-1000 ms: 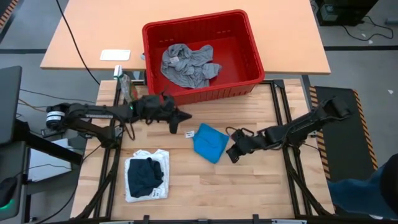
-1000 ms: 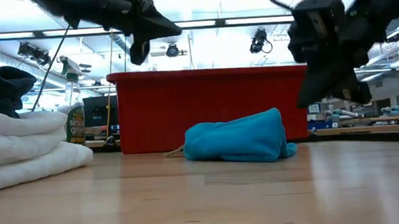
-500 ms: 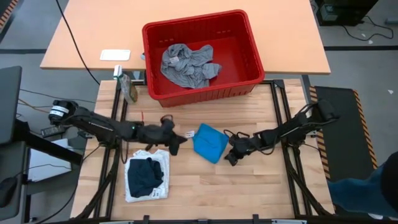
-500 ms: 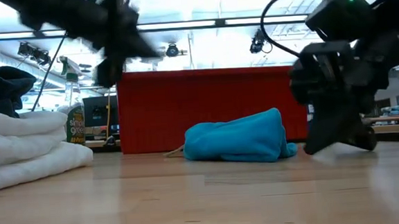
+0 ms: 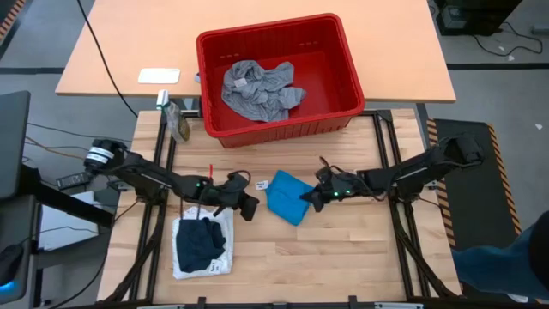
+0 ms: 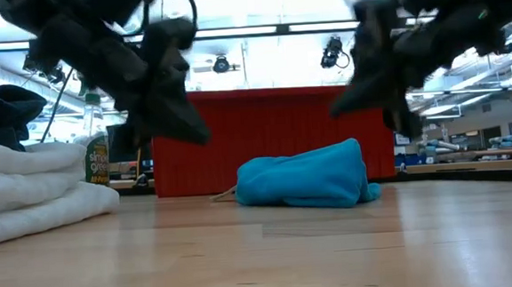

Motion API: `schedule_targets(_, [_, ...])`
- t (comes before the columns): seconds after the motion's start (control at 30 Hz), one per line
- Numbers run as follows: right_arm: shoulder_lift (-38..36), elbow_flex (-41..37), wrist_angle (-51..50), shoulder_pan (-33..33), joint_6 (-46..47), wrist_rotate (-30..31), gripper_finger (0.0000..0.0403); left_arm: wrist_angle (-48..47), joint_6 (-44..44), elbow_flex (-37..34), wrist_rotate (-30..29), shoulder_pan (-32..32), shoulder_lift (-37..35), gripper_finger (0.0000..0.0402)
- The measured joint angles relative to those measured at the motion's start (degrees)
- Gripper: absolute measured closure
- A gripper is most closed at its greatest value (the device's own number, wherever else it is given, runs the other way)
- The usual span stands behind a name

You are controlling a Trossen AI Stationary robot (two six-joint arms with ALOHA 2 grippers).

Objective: Fold laundry
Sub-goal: Fold the light blue shorts

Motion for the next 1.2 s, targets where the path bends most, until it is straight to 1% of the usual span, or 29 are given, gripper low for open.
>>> schedule_targets(0.07, [2.5, 0.0, -1.2, -2.4, -1.1, -0.2, 0.0392, 2.6, 1.2, -0.1, 0.3, 0.8, 3.0, 0.0346])
schedule_targets(0.1, [3.9, 0.0, -1.0, -3.5, -1.0, -1.1, 0.0392, 3.5, 1.2, 0.1, 1.6, 1.4, 4.1, 0.034])
schedule_targets(0.2, [7.5, 0.0, -0.3, -5.2, -0.9, -2.4, 0.0392, 7.9, 1.1, 0.1, 8.1, 3.8, 7.8, 0.0319])
schedule_targets(0.3, [10.5, -0.1, -0.3, -6.3, 0.9, -2.5, 0.0392, 10.9, 1.1, 0.3, 12.7, 5.7, 10.7, 0.0293])
schedule_targets(0.4, [12.7, -0.1, -0.3, -6.9, 1.3, -2.5, 0.0393, 11.0, 1.2, 1.8, 14.2, 7.1, 12.9, 0.0264])
schedule_targets(0.47, [12.8, -0.1, -0.5, -7.1, 1.2, -2.8, 0.0393, 11.3, 1.3, 3.3, 14.7, 7.8, 14.7, 0.0247])
schedule_targets(0.6, [9.9, -0.1, 0.5, -7.1, 1.6, -2.3, 0.0385, 11.3, 1.3, 5.3, 16.5, 8.6, 17.4, 0.0218])
schedule_targets(0.67, [7.3, 0.5, 0.8, -7.0, 1.5, -1.0, 0.0378, 10.9, 1.3, 6.2, 16.5, 8.7, 18.6, 0.0207])
schedule_targets(0.8, [1.6, 1.4, 0.1, -7.0, -0.1, 2.0, 0.0368, 11.9, 1.3, 7.1, 16.5, 8.7, 20.7, 0.0191])
schedule_targets(0.9, [-1.9, 2.8, -1.8, -7.0, -2.6, 2.6, 0.0367, 13.4, 1.4, 7.3, 16.2, 8.6, 21.5, 0.0185])
schedule_targets(1.03, [-3.9, 4.9, -10.2, -6.1, -5.2, 0.5, 0.0366, 13.8, 2.7, 7.2, 16.3, 8.6, 21.8, 0.0184])
schedule_targets(1.1, [-4.2, 5.5, -16.9, -5.3, -5.5, -0.1, 0.0366, 14.5, 4.1, 7.1, 16.8, 8.6, 22.0, 0.0184])
schedule_targets(1.2, [-4.0, 5.7, -23.1, -4.6, -5.0, -1.1, 0.0366, 15.0, 5.4, 7.1, 17.0, 8.6, 22.3, 0.0184])
